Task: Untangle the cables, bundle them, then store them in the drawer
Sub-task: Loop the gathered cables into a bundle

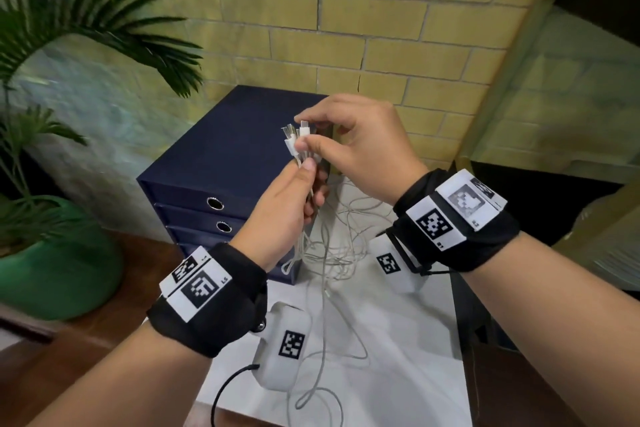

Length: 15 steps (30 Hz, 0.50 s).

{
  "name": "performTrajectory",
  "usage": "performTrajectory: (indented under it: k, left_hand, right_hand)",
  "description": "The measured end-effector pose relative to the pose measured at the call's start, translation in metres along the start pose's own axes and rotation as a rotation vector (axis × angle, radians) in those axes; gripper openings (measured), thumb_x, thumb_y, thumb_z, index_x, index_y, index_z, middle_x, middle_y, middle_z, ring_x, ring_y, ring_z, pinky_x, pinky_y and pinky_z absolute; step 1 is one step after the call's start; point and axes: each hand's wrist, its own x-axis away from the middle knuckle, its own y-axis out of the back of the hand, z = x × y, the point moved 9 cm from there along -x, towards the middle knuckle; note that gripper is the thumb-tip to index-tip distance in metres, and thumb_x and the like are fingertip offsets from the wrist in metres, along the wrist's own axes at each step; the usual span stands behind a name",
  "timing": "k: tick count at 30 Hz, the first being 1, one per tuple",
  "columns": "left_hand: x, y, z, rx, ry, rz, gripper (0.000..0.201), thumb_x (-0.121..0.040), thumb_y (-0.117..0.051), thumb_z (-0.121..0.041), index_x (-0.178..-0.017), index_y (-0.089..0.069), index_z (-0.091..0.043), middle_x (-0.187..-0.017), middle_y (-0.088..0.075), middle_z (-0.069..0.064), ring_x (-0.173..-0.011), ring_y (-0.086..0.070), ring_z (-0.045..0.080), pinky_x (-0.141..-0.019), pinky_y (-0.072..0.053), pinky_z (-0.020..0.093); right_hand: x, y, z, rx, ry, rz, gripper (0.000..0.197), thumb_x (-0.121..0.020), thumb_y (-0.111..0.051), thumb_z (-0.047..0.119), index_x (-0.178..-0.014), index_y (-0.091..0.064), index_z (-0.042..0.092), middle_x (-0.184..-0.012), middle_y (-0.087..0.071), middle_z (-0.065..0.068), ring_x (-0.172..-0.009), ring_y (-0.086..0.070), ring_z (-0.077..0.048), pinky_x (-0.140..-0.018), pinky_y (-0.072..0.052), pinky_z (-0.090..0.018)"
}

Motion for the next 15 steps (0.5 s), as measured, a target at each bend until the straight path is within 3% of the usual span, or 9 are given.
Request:
performTrajectory:
  k: [2, 6, 8, 11, 15]
  left_hand:
    - [-0.001, -0.002, -0.001, 0.024, 0.005, 0.007, 0.031, -0.102, -0.032, -0.038, -0.085, -0.05, -0.019, -0.063, -0.048, -0.01, -0.057, -0.037, 0.006, -0.056, -0.034, 0.021]
    - [-0.004, -0.006, -0.006, 0.036, -0.009, 0.021, 0.032, -0.102, -0.032, -0.037, -0.082, -0.048, -0.019, -0.06, -0.046, -0.01, -0.056, -0.036, 0.007, -0.057, -0.033, 0.022]
    - [-0.005, -0.007, -0.008, 0.041, -0.014, 0.024, 0.032, -0.103, -0.033, -0.037, -0.081, -0.048, -0.018, -0.06, -0.045, -0.009, -0.055, -0.035, 0.007, -0.057, -0.032, 0.023]
    - [-0.008, -0.007, -0.009, 0.02, -0.036, 0.021, 0.033, -0.102, -0.033, -0.038, -0.08, -0.049, -0.019, -0.062, -0.049, -0.009, -0.057, -0.037, 0.008, -0.059, -0.034, 0.024]
    - [-0.011, -0.007, -0.012, -0.03, -0.075, 0.02, 0.032, -0.101, -0.034, -0.039, -0.083, -0.052, -0.02, -0.071, -0.057, -0.009, -0.063, -0.044, 0.009, -0.062, -0.038, 0.025]
  right_hand:
    - [0.001, 0.002, 0.0, 0.009, -0.005, 0.004, 0.022, -0.078, -0.073, 0.025, -0.098, -0.073, 0.016, -0.089, -0.07, 0.006, -0.082, -0.062, -0.005, -0.075, -0.045, -0.014]
    - [0.001, 0.001, -0.008, -0.02, -0.074, 0.026, 0.032, -0.081, -0.07, 0.027, -0.111, -0.067, 0.018, -0.095, -0.066, 0.009, -0.088, -0.06, -0.004, -0.077, -0.046, -0.012]
    - [0.001, 0.0, -0.014, -0.074, -0.121, 0.026, 0.03, -0.081, -0.07, 0.026, -0.11, -0.068, 0.019, -0.095, -0.065, 0.009, -0.089, -0.061, -0.008, -0.079, -0.049, -0.018]
    - [0.002, 0.0, -0.021, -0.183, -0.176, -0.009, 0.035, -0.08, -0.071, 0.023, -0.114, -0.066, 0.019, -0.099, -0.066, 0.013, -0.092, -0.06, 0.001, -0.085, -0.049, -0.02]
    - [0.001, 0.003, -0.014, -0.132, -0.101, -0.046, 0.033, -0.083, -0.066, 0.016, -0.116, -0.065, 0.018, -0.101, -0.063, 0.018, -0.09, -0.057, 0.007, -0.085, -0.046, -0.014]
